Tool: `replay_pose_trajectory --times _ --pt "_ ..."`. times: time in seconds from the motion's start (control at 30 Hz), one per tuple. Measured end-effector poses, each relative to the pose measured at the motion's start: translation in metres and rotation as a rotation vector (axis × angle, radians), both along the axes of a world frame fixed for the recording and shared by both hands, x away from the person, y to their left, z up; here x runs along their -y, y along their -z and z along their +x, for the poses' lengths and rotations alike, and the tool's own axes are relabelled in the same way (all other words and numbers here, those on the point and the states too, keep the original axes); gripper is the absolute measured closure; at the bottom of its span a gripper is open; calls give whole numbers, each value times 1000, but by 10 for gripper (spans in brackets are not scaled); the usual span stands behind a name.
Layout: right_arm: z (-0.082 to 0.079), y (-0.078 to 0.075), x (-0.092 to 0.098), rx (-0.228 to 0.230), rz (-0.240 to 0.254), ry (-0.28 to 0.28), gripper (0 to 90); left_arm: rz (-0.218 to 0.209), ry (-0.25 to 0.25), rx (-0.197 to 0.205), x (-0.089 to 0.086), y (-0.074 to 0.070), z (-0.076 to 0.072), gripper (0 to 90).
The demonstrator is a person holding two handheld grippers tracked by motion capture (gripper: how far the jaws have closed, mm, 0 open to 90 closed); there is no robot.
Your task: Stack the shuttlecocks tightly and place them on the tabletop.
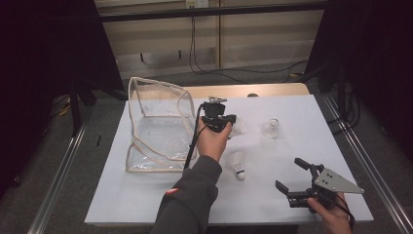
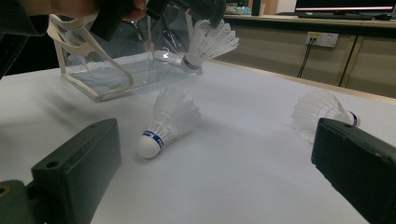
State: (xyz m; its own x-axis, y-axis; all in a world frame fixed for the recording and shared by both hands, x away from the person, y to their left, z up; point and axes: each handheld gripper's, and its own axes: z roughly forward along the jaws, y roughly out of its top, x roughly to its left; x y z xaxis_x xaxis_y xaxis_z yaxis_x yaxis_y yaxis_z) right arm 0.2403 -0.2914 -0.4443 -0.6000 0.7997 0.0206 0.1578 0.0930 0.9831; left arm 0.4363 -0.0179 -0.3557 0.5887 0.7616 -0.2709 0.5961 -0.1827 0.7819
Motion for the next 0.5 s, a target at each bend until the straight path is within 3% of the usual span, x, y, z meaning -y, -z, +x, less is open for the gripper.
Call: replay_pose_trajectory --times 0.5 --pt "0 0 0 -1 -1 -2 7 55 -33 18 1 15 13 878"
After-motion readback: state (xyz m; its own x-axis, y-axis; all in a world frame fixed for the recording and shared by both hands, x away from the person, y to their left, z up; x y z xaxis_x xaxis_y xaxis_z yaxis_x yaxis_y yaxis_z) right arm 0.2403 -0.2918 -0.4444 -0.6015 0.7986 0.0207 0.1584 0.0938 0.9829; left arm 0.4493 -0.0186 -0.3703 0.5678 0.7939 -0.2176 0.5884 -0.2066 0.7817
